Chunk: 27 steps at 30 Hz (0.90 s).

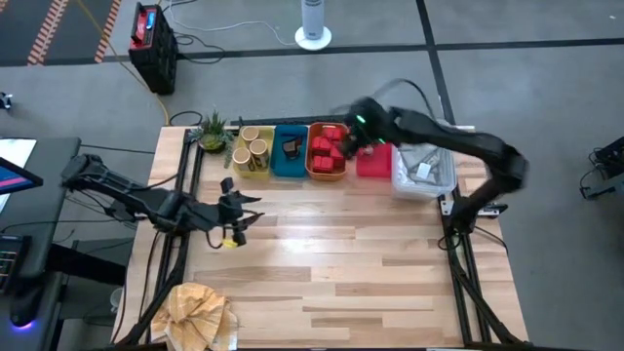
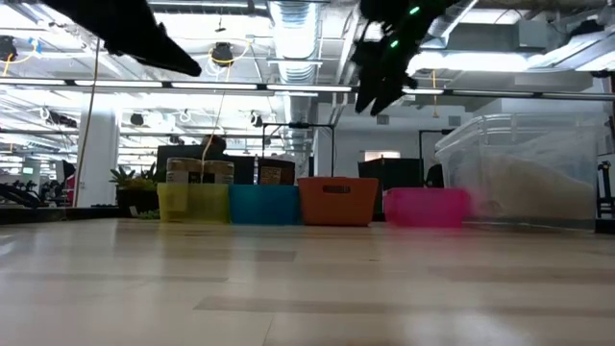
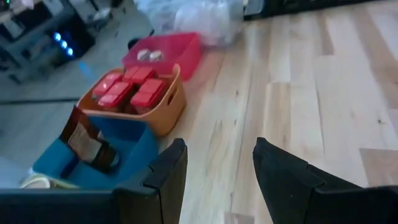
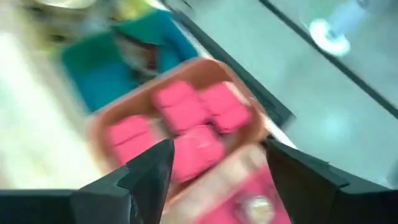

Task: Sort spices by type
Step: Return to Home Position

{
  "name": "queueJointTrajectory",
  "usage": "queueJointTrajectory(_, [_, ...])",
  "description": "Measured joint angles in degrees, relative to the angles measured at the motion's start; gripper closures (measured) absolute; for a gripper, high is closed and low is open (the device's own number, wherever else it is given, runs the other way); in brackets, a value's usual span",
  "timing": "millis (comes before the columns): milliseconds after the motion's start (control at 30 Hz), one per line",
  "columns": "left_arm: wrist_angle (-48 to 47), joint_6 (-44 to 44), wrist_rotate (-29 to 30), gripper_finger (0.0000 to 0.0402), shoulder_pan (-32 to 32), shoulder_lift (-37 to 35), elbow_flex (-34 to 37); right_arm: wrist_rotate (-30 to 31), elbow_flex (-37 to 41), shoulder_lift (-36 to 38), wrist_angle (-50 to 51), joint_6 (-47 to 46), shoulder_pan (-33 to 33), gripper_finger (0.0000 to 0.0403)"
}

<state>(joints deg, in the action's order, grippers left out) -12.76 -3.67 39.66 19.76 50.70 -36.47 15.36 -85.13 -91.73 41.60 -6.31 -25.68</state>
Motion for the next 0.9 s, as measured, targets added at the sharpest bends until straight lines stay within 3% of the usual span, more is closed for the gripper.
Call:
queueJointTrajectory(133, [6.4,4.1,-0.3,0.0228,0.5,-5.7,6.2,-2.7,17.2,15.6,-12.6,0.8,3.9,0.0117])
queueJointTrajectory(267, [12.0,6.4,-4.7,0.0228,-0.4,-11.7,11.4,-2.5,34.7,29.5,-23.9,-1.4,10.3,0.0117])
queueJointTrajectory(400, [12.9,5.5,-7.9,0.0228,-2.0,-18.1,14.5,-1.0,46.5,42.2,-32.5,-2.9,18.3,0.0117])
queueJointTrajectory(633, [12.5,-1.1,-9.5,0.0228,-2.9,-29.2,21.4,9.9,58.1,58.6,-38.4,-2.9,31.6,0.0117])
queueJointTrajectory(733, [13.0,-3.3,-9.8,0.0228,-2.8,-32.1,23.3,16.8,61.1,63.2,-38.0,-2.9,35.8,0.0117])
queueJointTrajectory(900, [12.3,-2.4,-9.9,0.0228,-2.8,-34.6,25.2,21.1,64.2,68.7,-37.3,-2.8,41.3,0.0117])
